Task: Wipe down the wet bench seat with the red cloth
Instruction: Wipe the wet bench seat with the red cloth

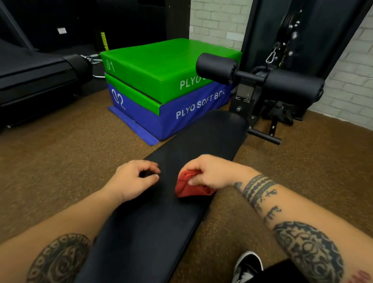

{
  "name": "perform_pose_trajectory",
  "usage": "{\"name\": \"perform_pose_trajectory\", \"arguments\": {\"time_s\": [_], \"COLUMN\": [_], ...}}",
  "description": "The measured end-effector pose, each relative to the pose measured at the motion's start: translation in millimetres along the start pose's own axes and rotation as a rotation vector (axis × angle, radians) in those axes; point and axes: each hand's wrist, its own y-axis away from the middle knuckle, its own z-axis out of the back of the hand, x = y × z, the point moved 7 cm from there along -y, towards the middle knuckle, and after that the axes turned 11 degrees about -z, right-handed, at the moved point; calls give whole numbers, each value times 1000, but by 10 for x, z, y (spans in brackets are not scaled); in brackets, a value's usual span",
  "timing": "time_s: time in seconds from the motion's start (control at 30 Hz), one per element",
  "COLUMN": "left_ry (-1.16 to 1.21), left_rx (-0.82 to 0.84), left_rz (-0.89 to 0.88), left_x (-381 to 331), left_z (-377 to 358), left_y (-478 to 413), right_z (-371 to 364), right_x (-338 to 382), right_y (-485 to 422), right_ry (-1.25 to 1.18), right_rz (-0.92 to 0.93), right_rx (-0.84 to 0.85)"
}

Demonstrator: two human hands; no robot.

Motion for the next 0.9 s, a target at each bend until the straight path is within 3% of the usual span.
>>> {"name": "perform_pose_trajectory", "arguments": {"time_s": [0.13,0.2,0.37,0.57,0.6,0.73,0.83,0.9], "left_ry": [-164,-191,-223,-229,-227,-196,-157,-118], "left_rx": [17,24,35,8,12,-17,-55,-54], "left_rz": [39,55,81,60,50,21,-6,-6], "left_x": [170,169,107,-7,-39,-187,-276,-272], "left_z": [48,24,0,-34,-53,-140,-208,-253], "left_y": [205,265,267,204,172,7,-122,-220], "right_z": [393,396,-45,-342,-300,-180,-401,-412], "right_x": [-442,-597,-285,101,134,190,260,238], "right_y": [87,90,292,676,658,452,372,362], "right_ry": [-289,-209,162,130,77,70,185,122], "right_rz": [-106,-186,5,168,178,169,163,168], "right_rx": [-454,-592,-465,-56,-58,-355,-278,-147]}}
